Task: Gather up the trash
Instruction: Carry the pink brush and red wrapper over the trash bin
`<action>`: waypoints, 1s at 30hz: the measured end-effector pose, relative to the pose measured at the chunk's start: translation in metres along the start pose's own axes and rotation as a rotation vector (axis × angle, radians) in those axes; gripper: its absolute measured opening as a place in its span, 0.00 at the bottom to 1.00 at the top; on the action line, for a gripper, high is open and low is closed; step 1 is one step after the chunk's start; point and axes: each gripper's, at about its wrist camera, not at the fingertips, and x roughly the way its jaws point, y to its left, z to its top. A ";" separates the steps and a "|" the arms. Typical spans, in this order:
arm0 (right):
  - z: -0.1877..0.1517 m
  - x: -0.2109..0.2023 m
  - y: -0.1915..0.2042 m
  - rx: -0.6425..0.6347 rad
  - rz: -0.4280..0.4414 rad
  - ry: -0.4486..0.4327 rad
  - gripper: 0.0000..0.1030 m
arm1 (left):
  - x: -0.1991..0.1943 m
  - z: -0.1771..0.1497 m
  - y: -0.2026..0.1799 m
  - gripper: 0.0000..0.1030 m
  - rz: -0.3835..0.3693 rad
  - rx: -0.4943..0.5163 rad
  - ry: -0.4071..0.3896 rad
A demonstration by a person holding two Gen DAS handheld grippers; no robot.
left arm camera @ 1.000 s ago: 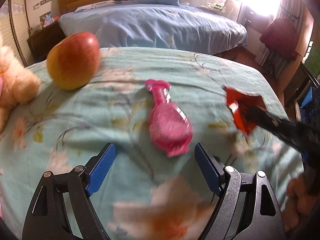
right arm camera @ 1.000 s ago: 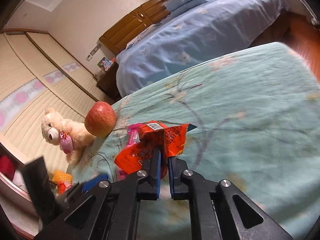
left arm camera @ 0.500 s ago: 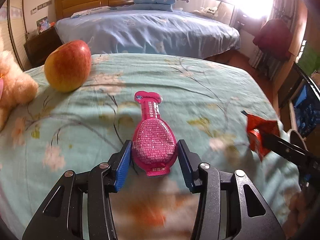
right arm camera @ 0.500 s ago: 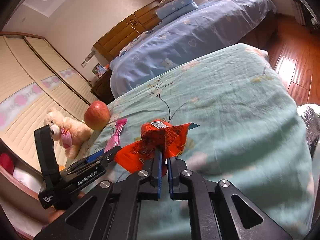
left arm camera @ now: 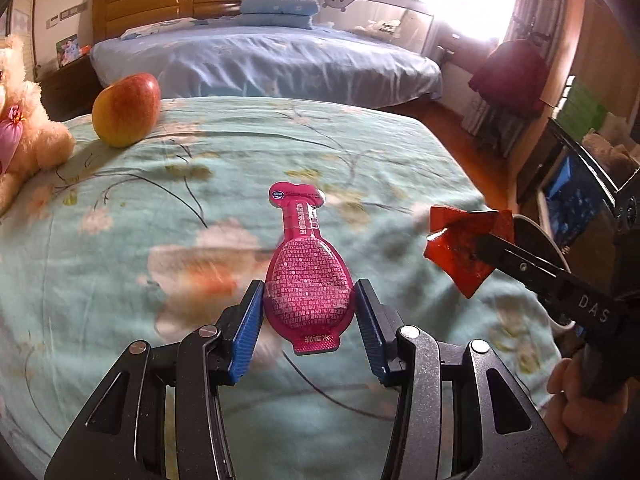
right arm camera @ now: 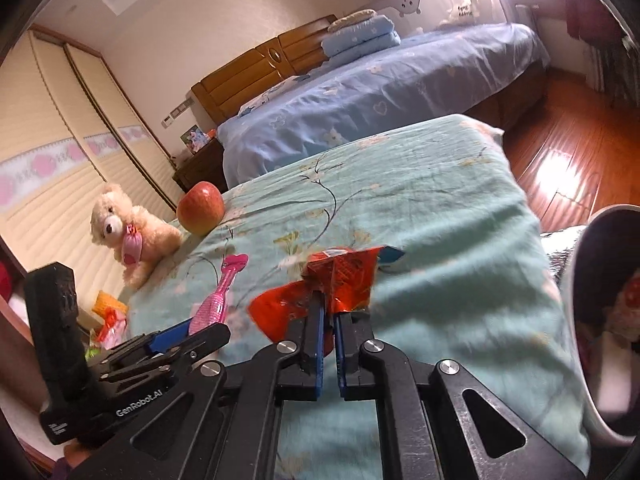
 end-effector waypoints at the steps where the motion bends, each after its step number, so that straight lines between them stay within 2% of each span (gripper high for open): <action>1: -0.003 -0.005 0.000 -0.005 -0.008 -0.005 0.04 | -0.003 -0.003 -0.003 0.43 -0.005 0.006 -0.001; 13: -0.034 -0.050 -0.007 -0.037 -0.075 -0.068 0.04 | -0.013 -0.031 -0.042 0.43 -0.044 0.081 0.013; 30: -0.048 -0.091 -0.027 -0.016 -0.116 -0.128 0.04 | -0.022 -0.040 -0.085 0.43 -0.084 0.159 0.002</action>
